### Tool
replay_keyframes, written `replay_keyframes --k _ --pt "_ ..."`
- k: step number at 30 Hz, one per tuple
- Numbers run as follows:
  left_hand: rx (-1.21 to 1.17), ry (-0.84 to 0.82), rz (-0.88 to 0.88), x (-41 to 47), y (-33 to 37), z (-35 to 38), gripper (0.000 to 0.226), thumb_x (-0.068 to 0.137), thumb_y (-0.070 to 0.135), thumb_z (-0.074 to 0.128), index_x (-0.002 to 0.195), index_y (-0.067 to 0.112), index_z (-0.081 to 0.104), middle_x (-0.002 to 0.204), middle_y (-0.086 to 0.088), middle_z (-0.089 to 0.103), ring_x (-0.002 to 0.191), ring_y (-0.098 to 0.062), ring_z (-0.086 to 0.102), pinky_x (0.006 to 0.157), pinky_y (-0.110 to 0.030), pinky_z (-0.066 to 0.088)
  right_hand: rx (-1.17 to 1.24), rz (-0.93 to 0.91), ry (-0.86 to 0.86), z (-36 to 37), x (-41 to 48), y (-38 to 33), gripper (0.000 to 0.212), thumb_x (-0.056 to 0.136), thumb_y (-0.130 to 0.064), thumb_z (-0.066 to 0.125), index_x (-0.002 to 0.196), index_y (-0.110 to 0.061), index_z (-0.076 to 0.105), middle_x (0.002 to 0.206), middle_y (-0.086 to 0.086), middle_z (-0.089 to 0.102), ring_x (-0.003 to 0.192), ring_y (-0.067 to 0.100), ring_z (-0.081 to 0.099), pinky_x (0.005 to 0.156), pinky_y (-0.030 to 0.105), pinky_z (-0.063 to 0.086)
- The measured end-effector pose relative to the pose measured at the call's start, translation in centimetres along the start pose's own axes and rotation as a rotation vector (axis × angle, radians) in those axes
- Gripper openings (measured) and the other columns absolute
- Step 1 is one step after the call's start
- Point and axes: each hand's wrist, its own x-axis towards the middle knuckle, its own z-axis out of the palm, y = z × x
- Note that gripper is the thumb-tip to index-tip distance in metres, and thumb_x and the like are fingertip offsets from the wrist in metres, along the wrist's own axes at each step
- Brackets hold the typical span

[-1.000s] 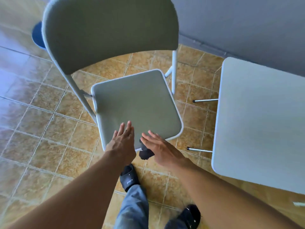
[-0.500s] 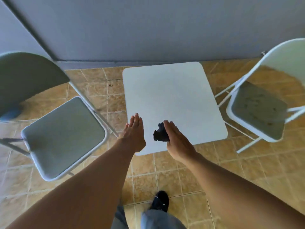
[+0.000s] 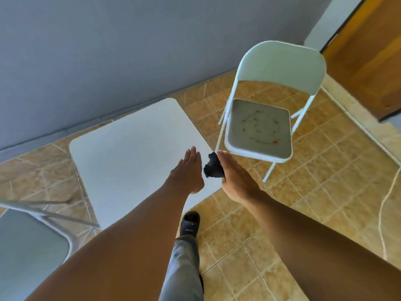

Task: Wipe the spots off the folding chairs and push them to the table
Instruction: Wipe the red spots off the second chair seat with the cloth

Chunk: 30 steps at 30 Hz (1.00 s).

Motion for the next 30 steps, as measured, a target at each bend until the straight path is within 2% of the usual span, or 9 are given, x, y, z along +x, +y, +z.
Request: replay_keyframes --k 2,5,9,14,17,19,22,25,30 --pt "0.020 -0.040 0.028 2.6 1.4 -0.7 0.080 0.093 0.012 0.048 0.150 0.007 -0.008 0.158 -0.010 -0.020 0.146 -0.024 -0.013 0.120 -0.041 0.012 -0.013 0.015 0.004 -1.3 1.4 1.8 0.066 0.091 0.001 0.051 0.146 -0.022 0.024 0.154 0.007 0.031 0.138 0.028 0.040 0.098 0.047 0.048" --pt "0.047 -0.089 0.063 6.6 3.2 -1.9 0.079 0.093 0.012 0.046 0.151 0.007 -0.008 0.158 -0.009 -0.019 0.147 -0.024 -0.010 0.119 -0.040 0.014 -0.038 0.079 -0.017 -3.0 3.5 4.7 0.069 0.092 -0.001 0.050 0.150 -0.019 0.018 0.157 0.008 0.026 0.142 0.028 0.033 0.102 0.044 0.044" --pt "0.090 -0.122 0.106 11.3 5.7 -3.8 0.076 0.093 0.014 0.043 0.151 0.007 -0.005 0.159 -0.009 -0.016 0.148 -0.027 -0.002 0.117 -0.042 0.022 -0.012 0.118 0.011 -6.0 6.1 7.9 0.062 0.086 0.003 0.052 0.141 -0.016 0.032 0.141 0.009 0.039 0.125 0.032 0.046 0.087 0.045 0.050" --pt "0.104 -0.170 0.113 16.7 8.7 -5.0 0.074 0.094 0.013 0.041 0.151 0.007 -0.007 0.159 -0.007 -0.017 0.147 -0.021 -0.010 0.118 -0.040 0.019 -0.021 0.126 0.013 -9.0 8.8 12.5 0.065 0.086 0.004 0.050 0.146 -0.010 0.032 0.151 0.011 0.034 0.140 0.028 0.035 0.109 0.045 0.040" --pt "0.094 -0.209 0.111 20.0 10.8 -4.8 0.073 0.096 0.014 0.039 0.150 0.007 -0.009 0.159 -0.006 -0.020 0.146 -0.020 -0.015 0.117 -0.037 0.014 -0.052 0.107 0.000 -10.7 10.9 15.4 0.067 0.087 0.006 0.052 0.149 -0.007 0.029 0.154 0.013 0.033 0.145 0.028 0.028 0.119 0.041 0.027" --pt "0.080 -0.239 0.092 21.8 11.8 -4.3 0.072 0.096 0.014 0.038 0.150 0.008 -0.010 0.158 -0.006 -0.020 0.146 -0.020 -0.016 0.117 -0.036 0.012 -0.060 0.099 -0.012 -11.5 12.2 17.4 0.066 0.087 0.006 0.052 0.147 -0.008 0.030 0.153 0.012 0.034 0.144 0.028 0.029 0.116 0.035 0.026" --pt "0.042 -0.278 0.025 24.8 13.0 -2.8 0.073 0.095 0.014 0.039 0.151 0.007 -0.008 0.159 -0.006 -0.019 0.146 -0.018 -0.014 0.117 -0.037 0.015 -0.051 0.068 -0.068 -11.9 14.3 21.2 0.066 0.087 0.006 0.051 0.147 -0.008 0.030 0.153 0.013 0.034 0.143 0.027 0.029 0.114 0.034 0.027" --pt "-0.002 -0.299 -0.050 27.4 14.4 -1.6 0.075 0.094 0.013 0.041 0.151 0.006 -0.007 0.159 -0.007 -0.017 0.146 -0.019 -0.013 0.117 -0.036 0.014 -0.058 -0.008 -0.197 -12.4 16.2 25.1 0.071 0.088 0.009 0.046 0.153 -0.010 0.022 0.161 0.008 0.021 0.149 0.023 0.017 0.118 0.033 0.021" --pt "-0.048 -0.335 -0.151 31.1 16.5 0.0 0.074 0.092 0.010 0.039 0.150 0.005 -0.007 0.159 -0.010 -0.017 0.146 -0.021 -0.014 0.118 -0.035 0.007 -0.051 -0.076 -0.344 -14.4 18.5 30.8 0.066 0.090 0.006 0.047 0.150 -0.014 0.030 0.161 0.001 0.023 0.148 0.018 0.022 0.116 0.033 0.030"
